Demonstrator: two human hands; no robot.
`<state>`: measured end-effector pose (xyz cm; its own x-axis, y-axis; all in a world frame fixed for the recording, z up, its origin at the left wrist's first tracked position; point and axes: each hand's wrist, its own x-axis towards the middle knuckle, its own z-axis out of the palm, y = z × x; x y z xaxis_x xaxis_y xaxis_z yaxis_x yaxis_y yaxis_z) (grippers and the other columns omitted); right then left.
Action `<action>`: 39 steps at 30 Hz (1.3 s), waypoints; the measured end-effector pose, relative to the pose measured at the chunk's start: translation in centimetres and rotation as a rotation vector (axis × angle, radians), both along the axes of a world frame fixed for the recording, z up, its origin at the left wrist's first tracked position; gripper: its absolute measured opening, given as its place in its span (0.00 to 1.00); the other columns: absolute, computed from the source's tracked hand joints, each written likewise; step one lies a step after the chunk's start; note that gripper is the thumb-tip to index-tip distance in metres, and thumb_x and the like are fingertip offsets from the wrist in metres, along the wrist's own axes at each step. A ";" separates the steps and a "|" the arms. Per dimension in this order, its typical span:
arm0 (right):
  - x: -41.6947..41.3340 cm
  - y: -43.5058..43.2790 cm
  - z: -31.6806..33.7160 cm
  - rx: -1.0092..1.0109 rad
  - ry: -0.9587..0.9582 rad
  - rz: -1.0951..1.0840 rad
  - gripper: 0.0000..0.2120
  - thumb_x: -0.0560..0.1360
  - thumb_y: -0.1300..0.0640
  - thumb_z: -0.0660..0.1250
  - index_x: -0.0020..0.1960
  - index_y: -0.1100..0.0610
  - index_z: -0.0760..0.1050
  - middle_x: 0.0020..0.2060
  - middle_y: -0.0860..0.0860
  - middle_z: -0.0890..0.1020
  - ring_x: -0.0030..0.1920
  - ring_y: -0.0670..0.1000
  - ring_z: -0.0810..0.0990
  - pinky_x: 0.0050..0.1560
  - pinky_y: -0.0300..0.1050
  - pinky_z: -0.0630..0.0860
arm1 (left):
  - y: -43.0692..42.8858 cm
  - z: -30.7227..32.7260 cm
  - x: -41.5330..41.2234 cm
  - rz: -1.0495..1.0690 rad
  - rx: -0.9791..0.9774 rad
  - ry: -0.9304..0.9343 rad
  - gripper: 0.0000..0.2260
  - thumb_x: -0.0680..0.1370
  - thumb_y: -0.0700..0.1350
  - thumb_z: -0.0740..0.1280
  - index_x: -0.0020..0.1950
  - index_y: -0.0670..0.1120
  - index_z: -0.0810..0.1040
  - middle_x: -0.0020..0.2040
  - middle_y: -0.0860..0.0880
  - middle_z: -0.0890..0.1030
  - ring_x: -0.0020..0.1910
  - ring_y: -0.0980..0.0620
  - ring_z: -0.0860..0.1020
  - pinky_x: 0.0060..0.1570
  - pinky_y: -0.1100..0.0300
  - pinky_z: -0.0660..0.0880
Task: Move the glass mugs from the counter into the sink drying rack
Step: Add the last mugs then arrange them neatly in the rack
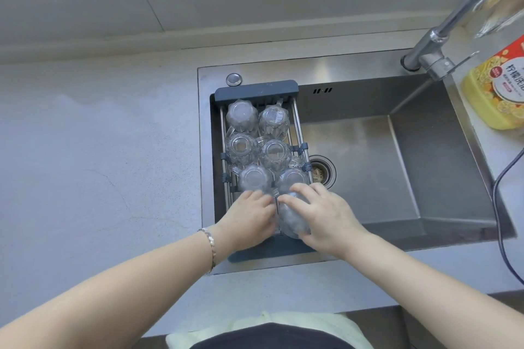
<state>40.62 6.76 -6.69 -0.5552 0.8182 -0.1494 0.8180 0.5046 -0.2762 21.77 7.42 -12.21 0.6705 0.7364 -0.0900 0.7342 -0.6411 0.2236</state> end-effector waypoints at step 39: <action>-2.5 -1.4 0.1 -0.048 0.071 -0.198 0.35 0.51 0.56 0.78 0.58 0.48 0.76 0.53 0.51 0.81 0.46 0.58 0.79 0.36 0.46 0.78 | -2.0 0.2 -2.6 0.002 -0.175 -0.026 0.13 0.58 0.44 0.80 0.40 0.53 0.86 0.42 0.45 0.82 0.43 0.42 0.83 0.49 0.49 0.80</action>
